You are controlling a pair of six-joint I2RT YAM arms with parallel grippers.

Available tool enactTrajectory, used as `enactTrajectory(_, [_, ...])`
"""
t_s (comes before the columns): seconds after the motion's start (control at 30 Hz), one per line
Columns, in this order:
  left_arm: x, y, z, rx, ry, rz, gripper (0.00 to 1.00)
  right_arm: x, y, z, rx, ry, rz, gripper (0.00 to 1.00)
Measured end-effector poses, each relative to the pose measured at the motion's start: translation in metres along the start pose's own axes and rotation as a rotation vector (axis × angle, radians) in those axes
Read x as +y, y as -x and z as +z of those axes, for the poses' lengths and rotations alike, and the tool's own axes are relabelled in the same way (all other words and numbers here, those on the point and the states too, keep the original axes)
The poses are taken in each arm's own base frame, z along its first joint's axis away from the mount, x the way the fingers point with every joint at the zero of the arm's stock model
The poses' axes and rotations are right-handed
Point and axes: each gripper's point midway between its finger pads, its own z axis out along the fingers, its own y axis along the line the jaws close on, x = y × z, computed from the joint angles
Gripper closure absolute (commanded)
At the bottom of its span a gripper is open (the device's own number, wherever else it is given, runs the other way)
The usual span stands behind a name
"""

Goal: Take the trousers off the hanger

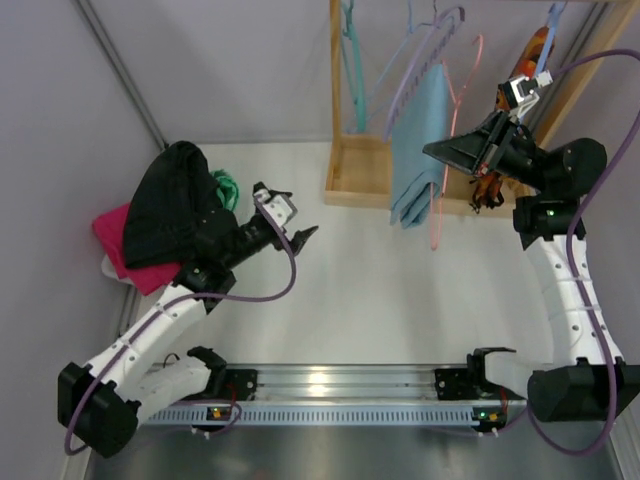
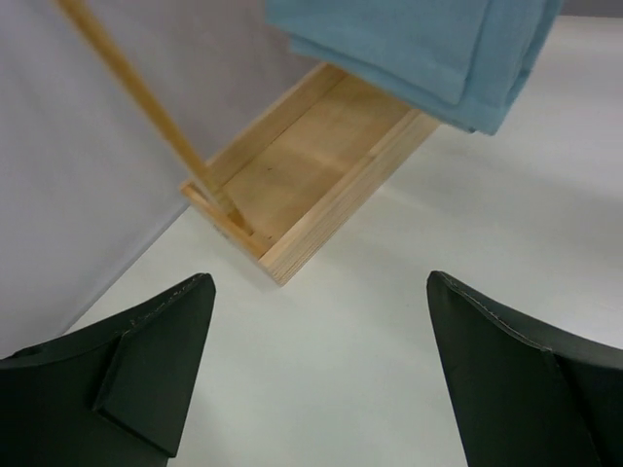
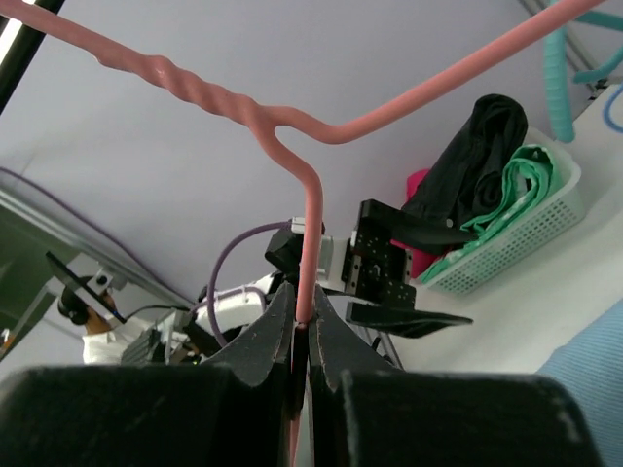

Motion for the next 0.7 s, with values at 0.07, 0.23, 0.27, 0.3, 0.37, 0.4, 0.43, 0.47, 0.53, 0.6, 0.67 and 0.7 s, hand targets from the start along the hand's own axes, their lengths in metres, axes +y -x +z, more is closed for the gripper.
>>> enactTrajectory(0.07, [-0.028,0.004,0.015,-0.019,-0.051,0.033,0.04,0.009,-0.007,-0.003,0.025,0.014,-0.008,1.0])
enactTrajectory(0.23, [-0.068,0.027,0.04,-0.101,-0.093,0.117,0.07,0.021,-0.017,-0.008,0.06,0.028,-0.009,1.0])
enactTrajectory(0.27, [-0.076,0.033,0.045,-0.12,-0.101,0.131,0.08,0.022,-0.018,-0.009,0.062,0.027,-0.005,1.0])
enactTrajectory(0.3, [-0.086,0.04,0.051,-0.14,-0.109,0.142,0.1,0.022,-0.019,-0.009,0.064,0.025,-0.001,1.0])
enactTrajectory(0.37, [-0.108,0.054,0.062,-0.185,-0.126,0.158,0.11,0.022,-0.021,-0.01,0.065,0.016,0.017,1.0])
enactTrajectory(0.4, [-0.117,0.061,0.067,-0.201,-0.129,0.161,0.11,0.021,-0.023,-0.011,0.066,0.007,0.033,1.0])
enactTrajectory(0.43, [-0.127,0.067,0.073,-0.219,-0.135,0.16,0.11,0.02,-0.024,-0.012,0.066,0.001,0.045,1.0])
enactTrajectory(0.47, [-0.134,0.074,0.077,-0.237,-0.135,0.16,0.11,0.019,-0.024,-0.012,0.065,-0.008,0.062,1.0])
enactTrajectory(0.53, [-0.147,0.087,0.087,-0.276,-0.13,0.157,0.12,0.015,-0.025,-0.012,0.061,-0.026,0.087,1.0])
enactTrajectory(0.6, [-0.157,0.096,0.095,-0.307,-0.121,0.152,0.14,0.009,-0.025,-0.012,0.053,-0.053,0.121,1.0])
enactTrajectory(0.67, [-0.163,0.104,0.102,-0.33,-0.107,0.143,0.16,0.004,-0.024,-0.012,0.044,-0.083,0.146,1.0])
enactTrajectory(0.7, [-0.163,0.109,0.105,-0.341,-0.096,0.139,0.17,0.003,-0.023,-0.012,0.038,-0.099,0.154,1.0])
